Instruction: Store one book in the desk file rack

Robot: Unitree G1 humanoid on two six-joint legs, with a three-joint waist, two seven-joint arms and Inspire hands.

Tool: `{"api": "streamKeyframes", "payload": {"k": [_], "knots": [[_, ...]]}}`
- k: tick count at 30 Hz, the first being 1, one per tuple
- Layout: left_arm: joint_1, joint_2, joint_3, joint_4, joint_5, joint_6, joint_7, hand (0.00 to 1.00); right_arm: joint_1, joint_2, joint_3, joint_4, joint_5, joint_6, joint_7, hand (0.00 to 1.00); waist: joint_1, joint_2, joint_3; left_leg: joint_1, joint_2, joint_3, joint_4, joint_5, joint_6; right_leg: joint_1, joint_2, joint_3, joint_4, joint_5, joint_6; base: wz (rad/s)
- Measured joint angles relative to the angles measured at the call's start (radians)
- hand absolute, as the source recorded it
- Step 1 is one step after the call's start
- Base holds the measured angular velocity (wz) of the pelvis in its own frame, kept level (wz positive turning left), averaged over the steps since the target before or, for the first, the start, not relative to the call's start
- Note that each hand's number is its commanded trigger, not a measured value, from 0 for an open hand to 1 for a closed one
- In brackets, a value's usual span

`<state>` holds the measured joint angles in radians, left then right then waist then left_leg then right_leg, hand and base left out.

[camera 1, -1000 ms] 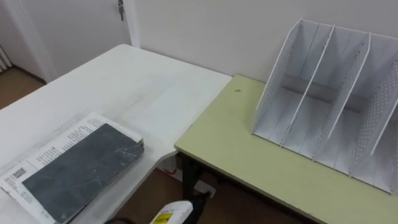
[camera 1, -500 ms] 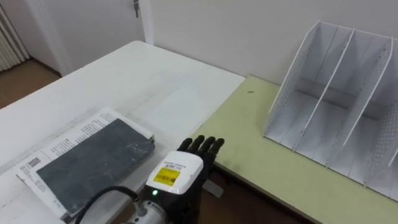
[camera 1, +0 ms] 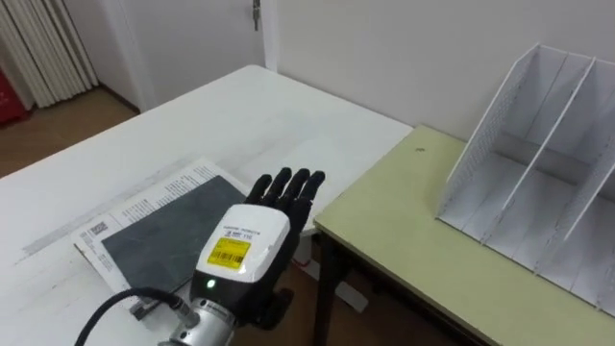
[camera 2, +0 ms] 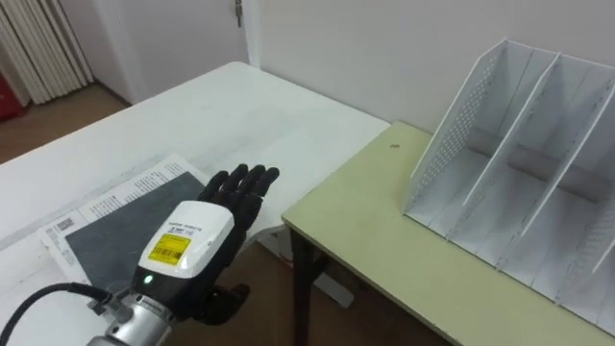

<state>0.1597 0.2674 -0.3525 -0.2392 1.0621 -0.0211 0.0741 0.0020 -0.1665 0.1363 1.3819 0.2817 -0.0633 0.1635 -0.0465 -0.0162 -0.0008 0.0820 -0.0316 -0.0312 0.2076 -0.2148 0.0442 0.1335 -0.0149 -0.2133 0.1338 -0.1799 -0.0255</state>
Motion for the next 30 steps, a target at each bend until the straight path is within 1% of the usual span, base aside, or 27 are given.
{"api": "streamKeyframes", "payload": {"k": [5,7,10,12,14,17,22,25,27,30], "knots": [[0.007,0.018,0.025,0.000,0.001,0.015,0.004,0.00,-0.002,-0.003,-0.001,0.010,0.003,0.001,0.000,0.00,0.007,0.004,0.0014,-0.002,0.000,-0.001,0.001,0.000,0.000,0.000,0.000,-0.003,-0.001,0.000,0.000,0.00],[0.014,0.019,0.041,0.003,0.001,0.026,0.009,0.00,-0.002,-0.003,-0.003,0.016,0.003,0.002,-0.001,0.00,0.007,0.007,0.0017,-0.002,-0.001,-0.003,0.001,0.000,0.000,0.002,-0.001,-0.005,-0.003,0.000,0.000,0.02],[0.040,0.020,0.063,0.003,0.005,0.044,0.013,0.00,-0.004,-0.006,-0.005,0.016,0.001,0.014,-0.001,0.00,0.006,0.011,0.0014,0.000,-0.001,-0.007,-0.001,0.000,0.000,0.009,0.000,-0.010,-0.010,0.000,0.000,0.05],[0.060,0.020,0.077,0.004,0.021,0.058,0.013,0.00,-0.005,-0.006,-0.010,0.016,0.000,0.023,-0.001,0.00,0.007,0.011,0.0015,-0.001,-0.002,-0.012,-0.001,0.000,0.000,0.010,0.000,-0.013,-0.013,0.000,0.000,0.06],[0.083,0.018,0.086,0.004,0.041,0.084,0.013,0.00,-0.002,-0.009,-0.011,0.016,-0.001,0.028,0.001,0.00,0.014,0.011,0.0017,-0.001,-0.002,-0.013,-0.001,0.000,0.000,0.011,0.000,-0.016,-0.014,0.000,0.000,0.04],[0.087,0.017,0.092,0.004,0.045,0.109,0.010,0.00,0.000,-0.011,-0.011,0.016,-0.005,0.042,0.001,0.00,0.024,0.008,0.0036,-0.002,-0.003,-0.015,-0.002,0.000,0.000,0.012,-0.001,-0.021,-0.015,-0.001,0.000,0.05],[0.087,0.016,0.123,0.004,0.045,0.125,0.010,0.00,0.000,-0.011,-0.013,0.014,-0.016,0.043,0.000,0.00,0.024,0.008,0.0037,-0.002,-0.003,-0.015,-0.002,0.000,0.000,0.013,-0.001,-0.022,-0.015,-0.001,0.001,0.01],[0.088,0.016,0.127,0.007,0.045,0.129,0.010,0.00,-0.001,-0.012,-0.021,0.012,-0.016,0.044,0.001,0.00,0.025,0.010,0.0037,-0.001,-0.004,-0.014,-0.003,0.000,0.000,0.015,0.000,-0.023,-0.015,-0.001,0.001,0.00],[0.097,0.016,0.127,0.009,0.045,0.142,0.010,0.00,0.000,-0.014,-0.021,0.010,-0.016,0.045,0.000,0.00,0.026,0.012,0.0040,-0.001,-0.004,-0.012,-0.003,0.000,0.000,0.024,0.000,-0.025,-0.016,-0.001,0.001,0.00],[0.115,0.016,0.131,0.011,0.045,0.153,0.010,0.00,0.002,-0.017,-0.022,-0.002,-0.016,0.053,0.000,0.00,0.025,0.013,0.0036,0.000,-0.004,-0.012,-0.004,0.000,0.000,0.024,0.000,-0.025,-0.016,-0.001,0.002,0.00]]}}
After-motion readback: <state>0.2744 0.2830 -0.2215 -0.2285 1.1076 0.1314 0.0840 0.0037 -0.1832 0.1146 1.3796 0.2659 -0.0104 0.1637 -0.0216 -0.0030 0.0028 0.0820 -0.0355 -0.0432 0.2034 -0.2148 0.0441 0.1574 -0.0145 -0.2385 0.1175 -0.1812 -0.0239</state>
